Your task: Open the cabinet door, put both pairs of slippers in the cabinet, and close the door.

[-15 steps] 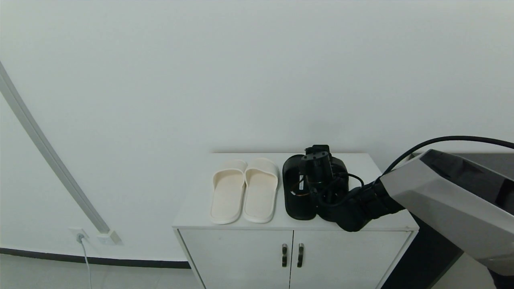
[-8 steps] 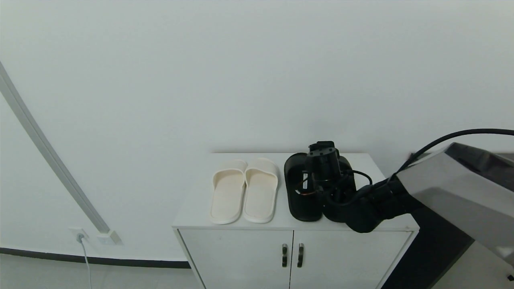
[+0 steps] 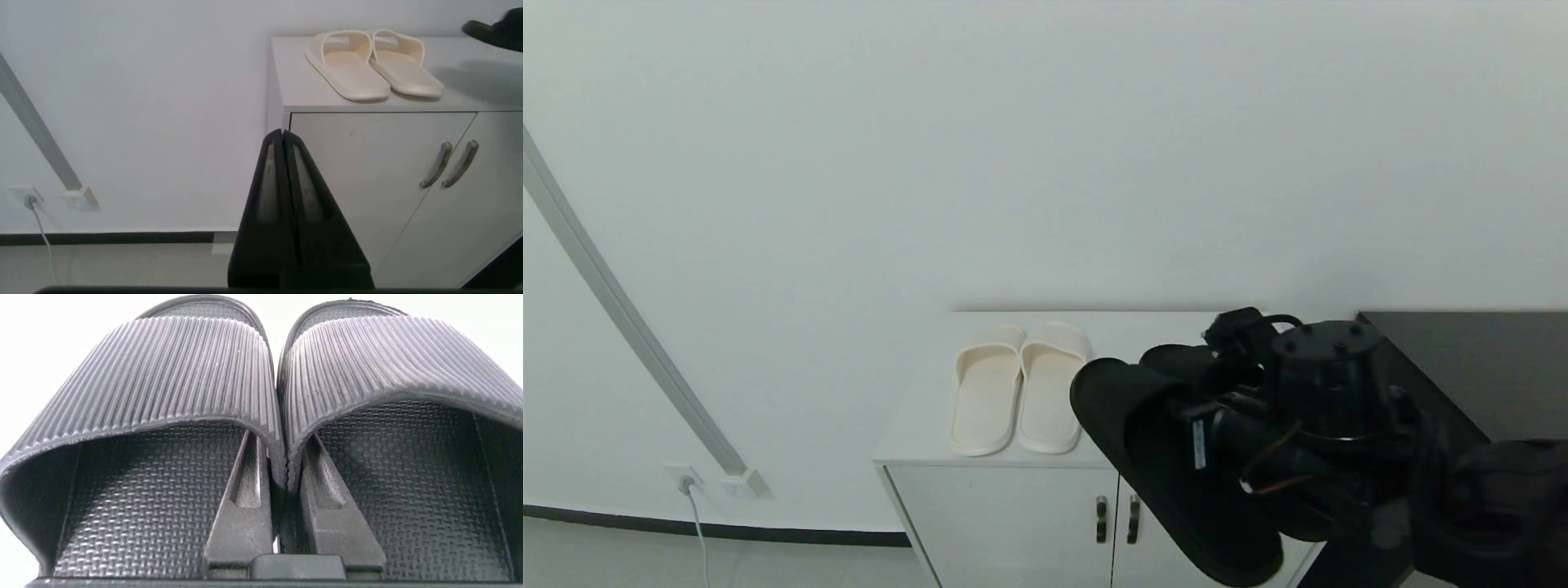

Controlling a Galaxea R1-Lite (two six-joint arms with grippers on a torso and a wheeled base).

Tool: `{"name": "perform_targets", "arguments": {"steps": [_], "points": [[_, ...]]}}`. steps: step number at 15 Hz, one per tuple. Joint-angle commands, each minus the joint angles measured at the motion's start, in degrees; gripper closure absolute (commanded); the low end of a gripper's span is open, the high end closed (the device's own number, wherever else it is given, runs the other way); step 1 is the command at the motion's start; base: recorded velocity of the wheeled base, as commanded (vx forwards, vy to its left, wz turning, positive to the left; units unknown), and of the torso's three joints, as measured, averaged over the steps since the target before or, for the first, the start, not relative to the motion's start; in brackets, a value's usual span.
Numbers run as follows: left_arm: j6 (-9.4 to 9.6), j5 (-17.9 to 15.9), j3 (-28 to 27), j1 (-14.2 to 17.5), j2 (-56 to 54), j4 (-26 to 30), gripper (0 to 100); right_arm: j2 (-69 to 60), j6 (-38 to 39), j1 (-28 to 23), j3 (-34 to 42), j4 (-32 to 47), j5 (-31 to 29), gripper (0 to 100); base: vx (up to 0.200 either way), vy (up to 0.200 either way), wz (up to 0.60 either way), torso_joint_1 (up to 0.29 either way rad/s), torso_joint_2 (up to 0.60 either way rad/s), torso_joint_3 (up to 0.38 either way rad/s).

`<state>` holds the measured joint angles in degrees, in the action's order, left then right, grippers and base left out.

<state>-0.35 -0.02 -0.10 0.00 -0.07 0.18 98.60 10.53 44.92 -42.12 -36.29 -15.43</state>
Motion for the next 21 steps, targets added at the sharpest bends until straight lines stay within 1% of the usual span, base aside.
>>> {"name": "perform_targets", "arguments": {"steps": [1, 4, 9, 17, 21], "points": [[-0.09, 0.02, 0.01, 0.00, 0.07, -0.01, 100, -12.38, -3.59, 1.31, 8.54, -0.27, 5.24, 100, 0.000, 0.000, 0.00, 0.000, 0.00, 0.000], [-0.17, 0.02, 0.01, 0.00, 0.07, -0.01, 100, -13.70, -3.68, 2.54, 10.57, -0.45, 7.17, 100, 0.000, 0.000, 0.00, 0.000, 0.00, 0.000], [-0.17, 0.02, 0.01, 0.00, 0.07, -0.01, 100, -13.96, -3.50, 3.15, 11.62, -0.45, 7.17, 100, 0.000, 0.000, 0.00, 0.000, 0.00, 0.000], [-0.26, 0.02, 0.01, 0.00, 0.07, -0.01, 100, -13.87, -3.68, 3.77, 12.41, -0.45, 7.17, 100, -0.200, 0.000, 0.00, 0.001, 0.00, 0.002], [-0.53, 0.20, 0.01, 0.00, 0.07, -0.01, 100, -13.52, -3.50, 3.42, 12.59, -0.62, 6.91, 100, 0.000, 0.000, 0.00, 0.000, 0.00, 0.000]]}}
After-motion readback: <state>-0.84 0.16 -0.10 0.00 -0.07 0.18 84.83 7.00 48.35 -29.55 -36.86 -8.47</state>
